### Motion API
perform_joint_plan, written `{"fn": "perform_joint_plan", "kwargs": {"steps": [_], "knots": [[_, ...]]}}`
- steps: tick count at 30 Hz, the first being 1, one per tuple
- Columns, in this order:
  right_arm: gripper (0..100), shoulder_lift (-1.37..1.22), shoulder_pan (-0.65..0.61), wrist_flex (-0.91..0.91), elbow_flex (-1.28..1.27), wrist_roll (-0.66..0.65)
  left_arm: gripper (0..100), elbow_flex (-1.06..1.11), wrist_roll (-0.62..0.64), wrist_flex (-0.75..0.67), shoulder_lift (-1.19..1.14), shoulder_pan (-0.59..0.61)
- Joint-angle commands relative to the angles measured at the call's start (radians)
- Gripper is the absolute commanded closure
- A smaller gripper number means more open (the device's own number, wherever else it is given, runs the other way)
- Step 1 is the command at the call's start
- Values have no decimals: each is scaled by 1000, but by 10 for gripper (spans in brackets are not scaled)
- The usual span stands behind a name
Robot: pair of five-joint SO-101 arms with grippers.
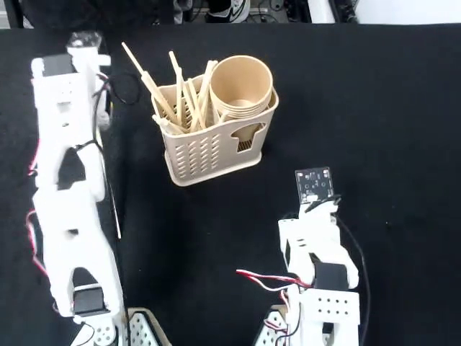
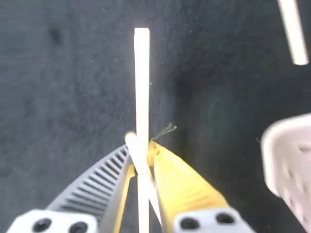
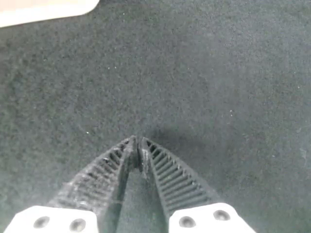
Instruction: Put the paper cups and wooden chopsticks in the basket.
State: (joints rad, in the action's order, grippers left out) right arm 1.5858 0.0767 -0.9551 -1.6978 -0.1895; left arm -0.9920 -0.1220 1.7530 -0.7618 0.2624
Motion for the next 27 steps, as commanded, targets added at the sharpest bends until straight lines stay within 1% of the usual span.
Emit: {"fn": "perform_joint_plan", "kwargs": {"steps": [1,4,7,11,14,18,21,27], "knots": [[986,10,-9,-3,2,-5,971,170,-5,3,364,7],[986,10,-9,-3,2,-5,971,297,0,-58,512,7],[986,10,-9,-3,2,-5,971,484,60,-175,640,7],[986,10,-9,-3,2,-5,971,794,78,-379,830,-21],[986,10,-9,-3,2,-5,972,1029,78,-560,1010,-58],[986,10,-9,-3,2,-5,972,1256,80,-760,1240,-93],[986,10,-9,-3,2,-5,972,1353,80,-844,1366,-105],[986,10,-9,-3,2,-5,972,1376,80,-859,1516,-107]]}}
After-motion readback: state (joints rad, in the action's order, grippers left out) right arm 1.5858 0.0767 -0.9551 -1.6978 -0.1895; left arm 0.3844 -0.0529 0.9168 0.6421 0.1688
